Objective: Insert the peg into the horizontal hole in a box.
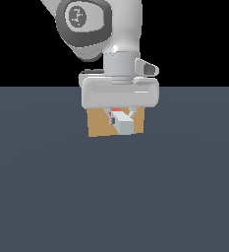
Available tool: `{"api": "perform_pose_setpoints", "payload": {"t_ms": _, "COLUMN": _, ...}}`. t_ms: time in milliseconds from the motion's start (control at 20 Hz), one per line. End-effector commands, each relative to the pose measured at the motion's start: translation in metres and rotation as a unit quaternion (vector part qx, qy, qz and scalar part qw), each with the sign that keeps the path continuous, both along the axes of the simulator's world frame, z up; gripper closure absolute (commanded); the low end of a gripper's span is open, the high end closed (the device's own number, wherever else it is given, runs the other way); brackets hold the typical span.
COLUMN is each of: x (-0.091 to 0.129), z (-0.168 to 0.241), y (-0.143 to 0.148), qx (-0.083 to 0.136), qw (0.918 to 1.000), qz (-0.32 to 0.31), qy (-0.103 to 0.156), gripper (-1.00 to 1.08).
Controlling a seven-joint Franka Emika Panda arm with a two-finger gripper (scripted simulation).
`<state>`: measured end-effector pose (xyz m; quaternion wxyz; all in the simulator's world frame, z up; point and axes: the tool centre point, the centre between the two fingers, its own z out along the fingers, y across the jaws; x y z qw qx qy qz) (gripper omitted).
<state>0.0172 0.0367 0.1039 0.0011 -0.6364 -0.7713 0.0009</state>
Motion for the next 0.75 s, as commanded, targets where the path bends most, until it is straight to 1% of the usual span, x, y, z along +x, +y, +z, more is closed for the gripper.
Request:
{"api": "perform_pose_setpoints", "payload": {"t_ms": 0, "x": -0.003, "z": 0.002, "y": 0.02, "qx": 0.0, "qw": 1.0, "qz": 0.001, "qy": -0.002, "gripper": 1.08}}
{"api": "perform_pose_setpoints", "payload": {"t_ms": 200, "x": -0.011, "z": 0.002, "y": 0.055, "qx": 0.0, "qw": 1.0, "qz": 0.001, "qy": -0.002, "gripper": 1.08}}
{"api": "perform_pose_setpoints", "payload": {"t_ms": 350, "x": -0.014, "z": 0.002, "y": 0.075, "qx": 0.0, "qw": 1.0, "qz": 0.001, "qy": -0.002, "gripper": 1.08}}
{"api": "perform_pose_setpoints", "payload": {"t_ms": 550, "x": -0.016, "z": 0.003, "y": 0.091, "qx": 0.0, "qw": 1.0, "qz": 0.001, "qy": -0.003, "gripper": 1.08}}
{"api": "perform_pose_setpoints", "payload": {"t_ms": 700, "x": -0.017, "z": 0.003, "y": 0.094, "qx": 0.0, "qw": 1.0, "qz": 0.001, "qy": -0.003, "gripper": 1.08}}
